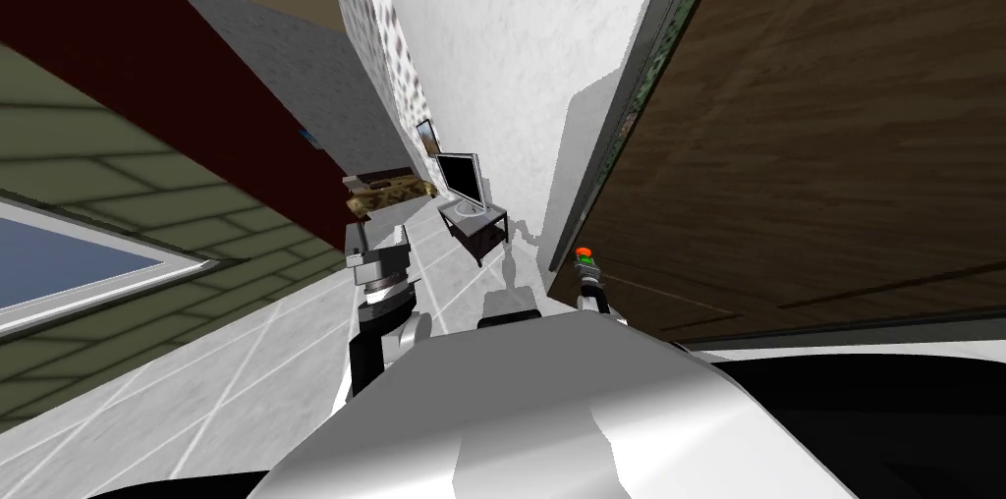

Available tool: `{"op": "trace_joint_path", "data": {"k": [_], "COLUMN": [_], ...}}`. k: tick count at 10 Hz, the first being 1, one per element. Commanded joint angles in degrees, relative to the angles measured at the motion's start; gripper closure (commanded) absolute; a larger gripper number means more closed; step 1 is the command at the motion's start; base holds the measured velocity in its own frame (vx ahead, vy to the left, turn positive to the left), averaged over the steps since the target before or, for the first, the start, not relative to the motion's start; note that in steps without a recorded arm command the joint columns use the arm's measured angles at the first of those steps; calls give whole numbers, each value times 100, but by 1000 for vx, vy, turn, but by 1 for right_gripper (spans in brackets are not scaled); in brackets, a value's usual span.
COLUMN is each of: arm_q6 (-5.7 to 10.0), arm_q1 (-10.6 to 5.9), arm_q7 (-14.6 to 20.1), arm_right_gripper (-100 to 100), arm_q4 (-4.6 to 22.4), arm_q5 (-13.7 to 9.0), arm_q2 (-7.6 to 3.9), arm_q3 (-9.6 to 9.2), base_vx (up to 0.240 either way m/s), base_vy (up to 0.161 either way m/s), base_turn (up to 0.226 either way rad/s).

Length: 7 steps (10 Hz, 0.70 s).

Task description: Pull the door open

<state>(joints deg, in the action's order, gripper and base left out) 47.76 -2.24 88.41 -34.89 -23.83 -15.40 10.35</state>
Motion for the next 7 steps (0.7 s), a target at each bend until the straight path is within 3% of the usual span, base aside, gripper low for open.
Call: {"op": "trace_joint_path", "data": {"k": [1, 2, 5, 7], "arm_q6": [-25, -14, -9, 1], "arm_q1": [30, 18, 76, 107], "arm_q7": [83, 41, 218, 345], "arm_right_gripper": [100, 100, 100, 100], "arm_q4": [-104, -70, -138, -192], "arm_q5": [62, 37, 181, 282], "arm_q2": [11, -3, -37, -74], "arm_q3": [-105, -55, -283, -441], "base_vx": [-274, -132, -209, -236], "base_vy": [51, 31, -34, 33], "base_turn": [59, 10, 73, 56]}}
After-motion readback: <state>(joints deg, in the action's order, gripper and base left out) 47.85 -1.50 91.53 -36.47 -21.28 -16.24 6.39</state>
